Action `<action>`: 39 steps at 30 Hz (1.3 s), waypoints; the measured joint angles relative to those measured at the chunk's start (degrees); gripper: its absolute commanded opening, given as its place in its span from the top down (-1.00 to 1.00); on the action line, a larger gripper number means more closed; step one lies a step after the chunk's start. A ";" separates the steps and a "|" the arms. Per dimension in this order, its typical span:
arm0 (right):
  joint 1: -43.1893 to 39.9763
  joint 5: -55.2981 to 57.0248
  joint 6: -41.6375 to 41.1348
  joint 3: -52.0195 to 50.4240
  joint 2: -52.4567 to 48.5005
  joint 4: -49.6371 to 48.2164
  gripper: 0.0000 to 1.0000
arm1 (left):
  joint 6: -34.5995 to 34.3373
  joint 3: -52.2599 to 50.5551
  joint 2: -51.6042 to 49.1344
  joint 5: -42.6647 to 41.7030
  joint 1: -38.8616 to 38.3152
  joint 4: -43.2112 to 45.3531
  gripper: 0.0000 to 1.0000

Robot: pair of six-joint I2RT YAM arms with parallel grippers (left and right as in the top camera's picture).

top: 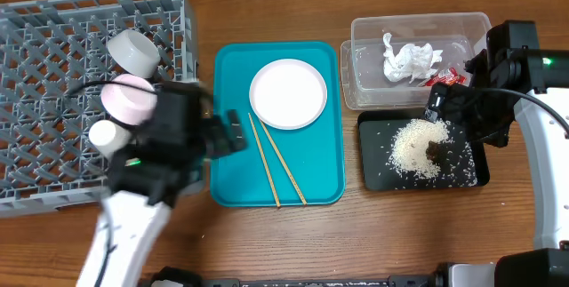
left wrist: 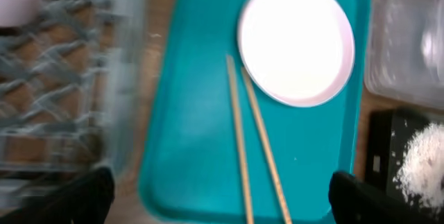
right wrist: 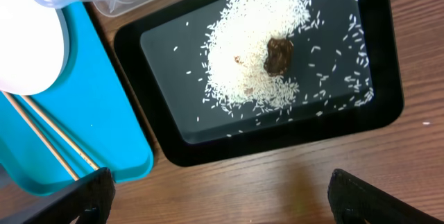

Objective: Sort waste into correct bins and load items into the dishwasher
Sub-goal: 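Reach the left gripper to the chopsticks on the teal tray and grasp one, then insert the chopstick upright into the rack edge with the left gripper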

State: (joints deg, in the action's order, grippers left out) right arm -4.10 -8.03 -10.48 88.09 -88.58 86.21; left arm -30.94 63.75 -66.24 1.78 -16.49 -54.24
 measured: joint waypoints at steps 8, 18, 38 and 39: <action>0.00 -0.02 -0.02 0.00 0.00 -0.26 -1.00 | -1.33 -5.14 -16.22 -1.66 -6.05 11.06 -0.82; 0.00 -0.02 -0.02 0.00 0.00 -0.26 -1.00 | -5.22 -5.22 -32.87 -9.55 -6.05 12.07 -0.23; 0.00 -0.02 -0.02 0.00 0.00 -0.17 -1.00 | -6.45 -4.72 -35.15 -10.36 -6.03 7.28 0.92; 0.00 0.00 -0.02 0.00 0.00 -0.15 -1.00 | -6.45 -4.17 -35.10 -9.88 -6.01 5.99 0.92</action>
State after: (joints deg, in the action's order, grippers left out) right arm -4.10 -8.03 -10.50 88.09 -88.58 86.06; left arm -37.39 59.57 -101.34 -8.10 -22.50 -48.25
